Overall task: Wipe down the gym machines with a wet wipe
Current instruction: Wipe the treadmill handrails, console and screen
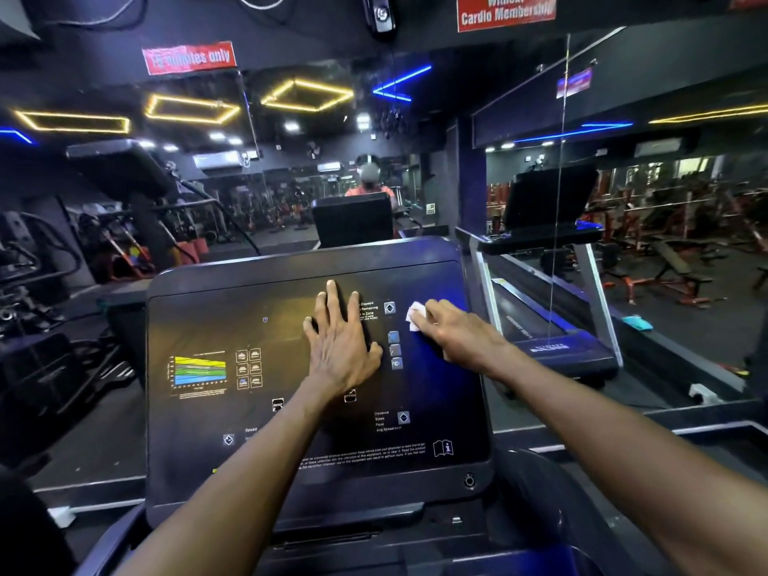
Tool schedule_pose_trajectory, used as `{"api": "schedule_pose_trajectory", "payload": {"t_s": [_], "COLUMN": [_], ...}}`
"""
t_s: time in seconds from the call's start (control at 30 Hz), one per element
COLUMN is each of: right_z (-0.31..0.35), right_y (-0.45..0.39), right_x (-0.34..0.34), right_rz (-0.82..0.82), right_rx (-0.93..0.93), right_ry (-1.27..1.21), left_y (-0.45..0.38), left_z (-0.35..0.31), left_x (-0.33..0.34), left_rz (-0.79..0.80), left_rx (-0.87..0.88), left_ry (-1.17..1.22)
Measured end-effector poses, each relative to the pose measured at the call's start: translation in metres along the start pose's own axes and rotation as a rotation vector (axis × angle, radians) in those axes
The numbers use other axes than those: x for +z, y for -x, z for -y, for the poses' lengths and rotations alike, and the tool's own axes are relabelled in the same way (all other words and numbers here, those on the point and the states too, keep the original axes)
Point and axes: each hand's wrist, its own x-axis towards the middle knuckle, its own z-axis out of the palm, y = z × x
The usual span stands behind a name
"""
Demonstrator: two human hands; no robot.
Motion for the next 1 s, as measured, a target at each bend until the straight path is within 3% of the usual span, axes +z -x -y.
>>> {"api": "schedule_pose_trajectory", "payload": {"t_s": [0.03, 0.13, 0.17, 0.3, 0.43, 0.47, 0.57, 0.63, 0.77, 0.8, 0.93, 1.0], "right_z": [-0.006, -0.025, -0.022, -0.011, -0.032, -0.024, 0.003, 0.003, -0.002, 0.007, 0.035, 0.026], "right_y": [-0.003, -0.016, -0.018, -0.014, -0.027, -0.027, -0.026, -0.028, -0.04, -0.042, -0.044, -0.051], "right_x": [-0.004, -0.013, -0.014, -0.006, -0.016, -0.016, -0.003, -0.005, -0.008, -0.006, 0.003, -0.003], "right_rz": [-0.002, -0.2, -0.205, -0.076, -0.175, -0.161, -0.068, -0.038, -0.193, -0.18, -0.022, -0.089], "right_rx": [0.024, 0.43, 0.457, 0.055, 0.416, 0.421, 0.124, 0.031, 0.438, 0.42, 0.017, 0.17], "right_ry": [0.001, -0.103, -0.074, 0.085, 0.021, 0.04, 0.055, 0.05, -0.064, -0.059, -0.004, -0.03], "left_y": [-0.001, -0.001, -0.001, -0.005, -0.007, -0.008, -0.011, -0.014, -0.015, -0.014, -0.01, -0.01], "left_z": [0.0, -0.001, -0.001, 0.001, 0.004, 0.005, 0.011, 0.016, 0.03, 0.033, 0.048, 0.058], "left_x": [0.0, 0.001, 0.0, 0.0, -0.002, -0.003, -0.008, -0.011, -0.017, -0.018, -0.021, -0.022], "left_rz": [0.009, 0.017, 0.017, 0.023, 0.019, 0.018, -0.004, -0.017, -0.024, -0.027, -0.027, -0.026], "left_rx": [0.001, 0.002, 0.0, 0.021, 0.033, 0.04, 0.06, 0.08, 0.107, 0.1, 0.107, 0.116], "left_ry": [0.003, -0.009, -0.016, -0.046, -0.078, -0.078, -0.061, -0.037, -0.016, -0.02, -0.043, -0.053]}}
